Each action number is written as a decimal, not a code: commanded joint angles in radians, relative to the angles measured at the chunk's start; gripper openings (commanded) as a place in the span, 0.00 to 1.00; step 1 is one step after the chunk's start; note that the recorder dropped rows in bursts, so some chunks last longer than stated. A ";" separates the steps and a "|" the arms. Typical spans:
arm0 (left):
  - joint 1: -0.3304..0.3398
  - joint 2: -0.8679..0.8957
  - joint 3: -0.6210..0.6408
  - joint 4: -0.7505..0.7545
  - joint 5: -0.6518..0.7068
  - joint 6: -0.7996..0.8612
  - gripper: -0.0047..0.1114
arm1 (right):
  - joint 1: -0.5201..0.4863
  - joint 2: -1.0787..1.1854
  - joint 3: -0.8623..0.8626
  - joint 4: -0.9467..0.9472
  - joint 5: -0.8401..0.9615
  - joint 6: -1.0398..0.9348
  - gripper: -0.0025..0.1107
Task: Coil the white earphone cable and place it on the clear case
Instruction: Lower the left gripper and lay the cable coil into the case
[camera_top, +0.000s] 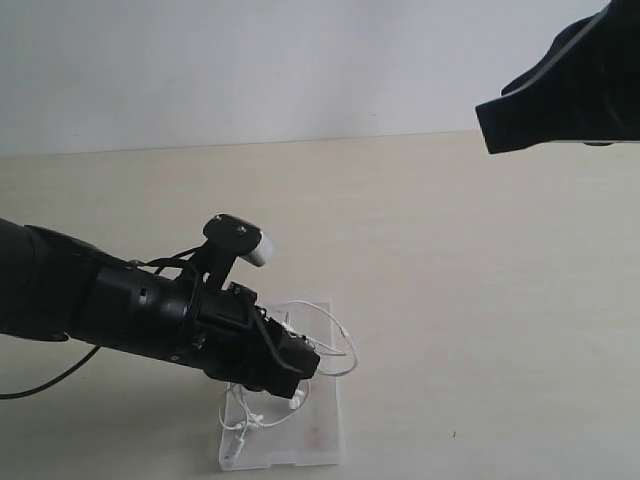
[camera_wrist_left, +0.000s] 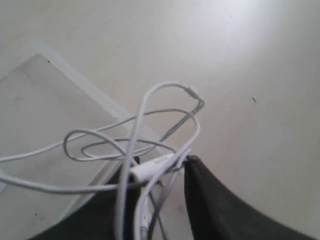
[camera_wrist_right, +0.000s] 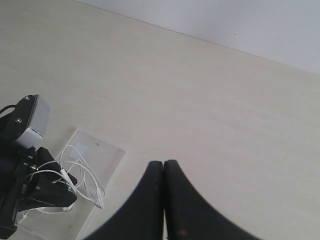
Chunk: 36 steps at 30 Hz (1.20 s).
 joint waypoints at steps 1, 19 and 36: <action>-0.005 0.005 -0.004 -0.007 -0.038 -0.015 0.45 | -0.002 -0.004 0.005 -0.001 -0.010 0.000 0.02; -0.045 0.005 -0.045 0.233 -0.166 -0.229 0.49 | -0.002 -0.004 0.005 0.031 -0.026 0.000 0.02; -0.045 0.005 -0.113 1.060 -0.180 -0.899 0.52 | -0.002 -0.004 0.005 0.078 -0.026 -0.002 0.02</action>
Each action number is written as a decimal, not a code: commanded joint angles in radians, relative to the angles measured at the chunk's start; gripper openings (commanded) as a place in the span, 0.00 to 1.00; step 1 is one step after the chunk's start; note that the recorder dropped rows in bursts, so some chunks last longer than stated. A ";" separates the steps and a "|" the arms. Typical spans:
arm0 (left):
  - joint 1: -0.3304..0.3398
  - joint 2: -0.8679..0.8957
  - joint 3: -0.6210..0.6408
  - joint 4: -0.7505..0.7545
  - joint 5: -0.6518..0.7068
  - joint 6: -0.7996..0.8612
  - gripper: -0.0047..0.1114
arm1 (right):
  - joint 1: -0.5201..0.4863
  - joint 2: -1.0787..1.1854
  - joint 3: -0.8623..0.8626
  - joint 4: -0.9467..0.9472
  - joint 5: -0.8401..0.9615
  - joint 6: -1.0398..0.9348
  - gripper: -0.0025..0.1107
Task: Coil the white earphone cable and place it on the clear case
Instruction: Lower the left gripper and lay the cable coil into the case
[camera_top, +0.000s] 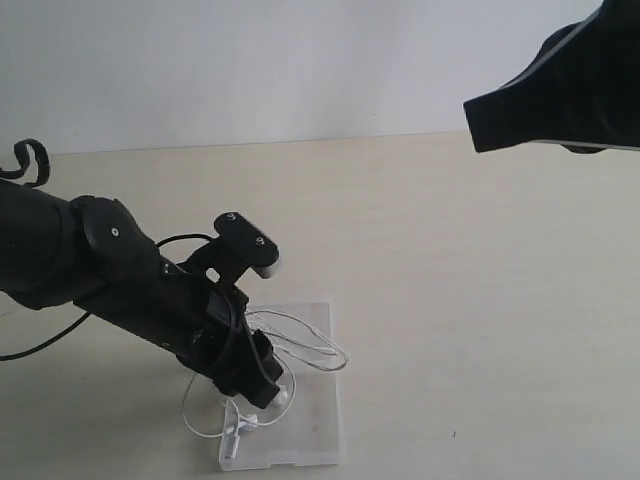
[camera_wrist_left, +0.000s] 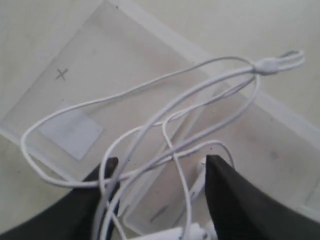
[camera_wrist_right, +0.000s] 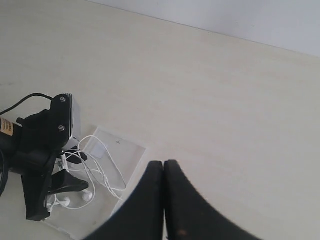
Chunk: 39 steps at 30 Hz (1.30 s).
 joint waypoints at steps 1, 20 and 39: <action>-0.002 0.005 -0.007 0.100 0.015 -0.100 0.56 | -0.002 -0.004 0.005 0.003 -0.013 -0.002 0.02; -0.002 0.005 -0.103 0.261 0.164 -0.272 0.62 | -0.002 -0.004 0.005 0.003 -0.013 -0.002 0.02; -0.002 0.001 -0.162 0.621 0.226 -0.542 0.69 | -0.002 -0.004 0.005 0.003 -0.036 -0.002 0.02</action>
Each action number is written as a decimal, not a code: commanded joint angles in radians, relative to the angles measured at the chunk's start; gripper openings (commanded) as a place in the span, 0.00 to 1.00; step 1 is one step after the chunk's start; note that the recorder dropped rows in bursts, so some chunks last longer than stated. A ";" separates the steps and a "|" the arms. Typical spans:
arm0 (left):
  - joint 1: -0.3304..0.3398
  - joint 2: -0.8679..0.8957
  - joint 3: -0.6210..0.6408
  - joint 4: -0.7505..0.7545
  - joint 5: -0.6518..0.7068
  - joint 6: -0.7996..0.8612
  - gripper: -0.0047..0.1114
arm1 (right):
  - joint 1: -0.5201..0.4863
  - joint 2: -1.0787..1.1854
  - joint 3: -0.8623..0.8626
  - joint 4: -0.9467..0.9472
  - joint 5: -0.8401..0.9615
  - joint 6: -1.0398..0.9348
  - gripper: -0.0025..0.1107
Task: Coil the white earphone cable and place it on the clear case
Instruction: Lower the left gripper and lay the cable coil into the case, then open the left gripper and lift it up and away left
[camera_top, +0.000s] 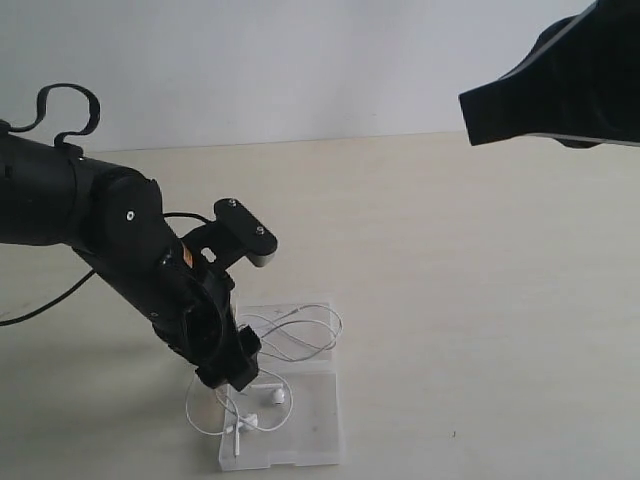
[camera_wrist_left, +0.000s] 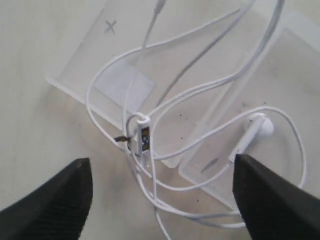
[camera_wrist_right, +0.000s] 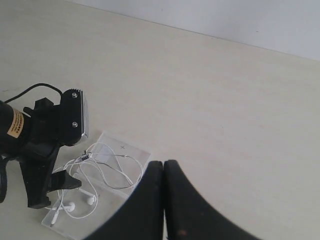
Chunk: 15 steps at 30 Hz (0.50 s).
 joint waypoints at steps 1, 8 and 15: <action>-0.002 -0.005 -0.046 0.005 0.042 -0.011 0.69 | -0.002 -0.004 0.005 -0.004 -0.013 -0.002 0.02; 0.000 -0.075 -0.097 0.051 0.166 -0.073 0.62 | -0.002 -0.004 0.005 -0.015 -0.013 -0.002 0.02; 0.052 -0.231 -0.097 0.080 0.255 -0.179 0.05 | -0.002 -0.004 0.005 -0.060 0.020 -0.004 0.02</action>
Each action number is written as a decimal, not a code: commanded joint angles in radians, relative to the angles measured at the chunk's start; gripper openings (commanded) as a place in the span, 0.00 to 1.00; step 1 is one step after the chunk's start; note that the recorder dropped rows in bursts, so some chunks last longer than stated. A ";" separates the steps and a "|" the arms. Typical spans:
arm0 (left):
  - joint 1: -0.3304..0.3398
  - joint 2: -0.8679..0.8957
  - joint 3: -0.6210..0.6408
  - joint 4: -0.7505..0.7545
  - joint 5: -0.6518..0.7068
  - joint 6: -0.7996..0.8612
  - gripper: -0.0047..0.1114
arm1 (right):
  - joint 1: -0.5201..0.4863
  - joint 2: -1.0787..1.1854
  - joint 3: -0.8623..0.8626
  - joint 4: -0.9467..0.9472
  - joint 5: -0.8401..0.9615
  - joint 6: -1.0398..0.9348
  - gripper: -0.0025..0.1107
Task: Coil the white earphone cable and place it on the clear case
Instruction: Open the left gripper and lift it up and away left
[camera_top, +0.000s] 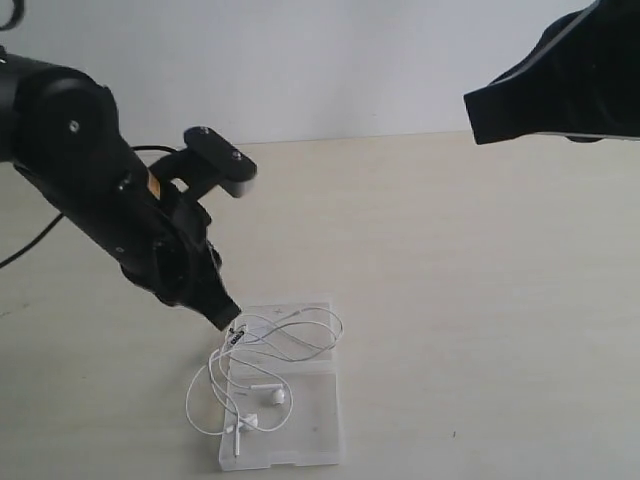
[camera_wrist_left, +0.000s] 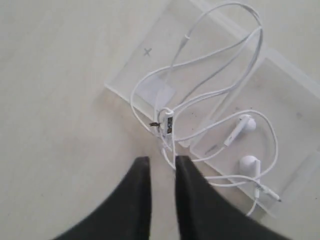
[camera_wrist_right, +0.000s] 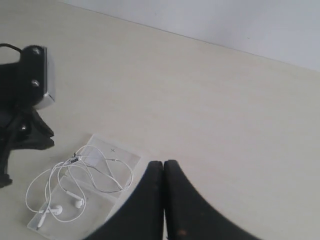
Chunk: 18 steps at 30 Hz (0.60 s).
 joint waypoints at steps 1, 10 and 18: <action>0.044 -0.095 0.001 -0.016 0.059 -0.079 0.04 | -0.002 -0.004 0.005 -0.019 0.035 -0.004 0.02; 0.052 -0.507 0.288 -0.596 -0.174 0.113 0.04 | -0.002 -0.004 0.005 -0.013 0.071 -0.001 0.02; 0.052 -0.704 0.439 -0.875 -0.223 0.170 0.04 | -0.002 -0.004 0.005 -0.013 0.071 -0.001 0.02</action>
